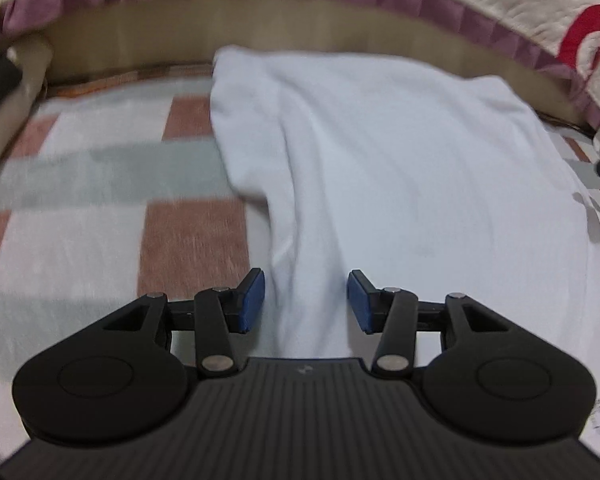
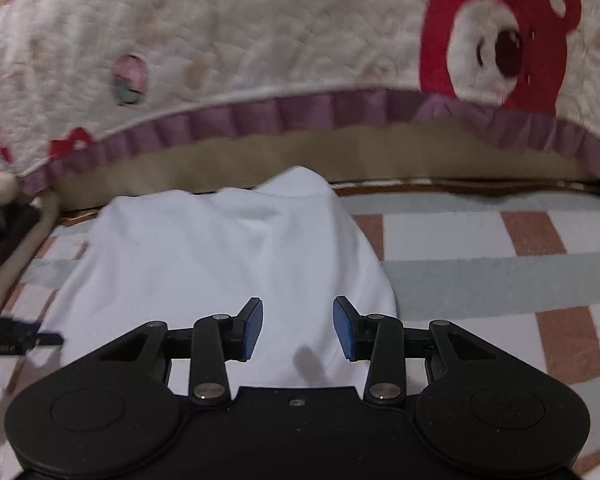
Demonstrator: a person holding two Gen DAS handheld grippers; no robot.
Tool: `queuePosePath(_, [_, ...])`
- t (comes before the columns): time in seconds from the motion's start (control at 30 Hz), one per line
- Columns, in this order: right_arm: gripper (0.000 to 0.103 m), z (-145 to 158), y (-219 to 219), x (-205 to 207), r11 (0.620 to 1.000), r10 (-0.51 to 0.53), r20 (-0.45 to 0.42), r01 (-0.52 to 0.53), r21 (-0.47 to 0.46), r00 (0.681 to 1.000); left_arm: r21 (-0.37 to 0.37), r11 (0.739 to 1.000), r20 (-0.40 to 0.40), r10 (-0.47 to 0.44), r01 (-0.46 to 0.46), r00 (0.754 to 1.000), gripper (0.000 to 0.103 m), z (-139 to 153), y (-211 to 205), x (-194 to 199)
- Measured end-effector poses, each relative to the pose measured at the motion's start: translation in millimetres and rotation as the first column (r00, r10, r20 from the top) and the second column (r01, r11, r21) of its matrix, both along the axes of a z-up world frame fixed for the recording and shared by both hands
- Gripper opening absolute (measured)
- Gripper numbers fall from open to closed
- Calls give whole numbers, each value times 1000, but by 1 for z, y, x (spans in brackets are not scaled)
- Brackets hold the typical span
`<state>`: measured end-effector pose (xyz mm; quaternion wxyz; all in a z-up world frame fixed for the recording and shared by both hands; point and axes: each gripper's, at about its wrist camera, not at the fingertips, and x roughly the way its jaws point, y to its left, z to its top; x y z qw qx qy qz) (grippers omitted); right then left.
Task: Fold clothes
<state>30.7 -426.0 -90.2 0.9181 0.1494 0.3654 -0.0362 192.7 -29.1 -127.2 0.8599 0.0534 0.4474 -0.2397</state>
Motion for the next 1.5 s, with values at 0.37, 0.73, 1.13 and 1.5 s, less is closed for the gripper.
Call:
queuePosePath(0.37, [56,-35,-32,7,999,33,-33,-32,31,999,-169,975,10,152,-148,988,4,40,40,-31])
queuePosePath(0.73, [59,-57,-64,17,972,-75,-22,78,222,997,-91,931,-54,351,-354,935,4,9,64,-37])
queuePosePath(1.13, [6,-65,-45,49,961,-13,72,-7,277,997,-128,950,50,295,-286,954,6,31,70,-62])
queuePosePath(1.5, [6,-13,120,-3,793,609,158,-593,-142,777,-215,974,31,85,-76,996,18,33,-5,-65])
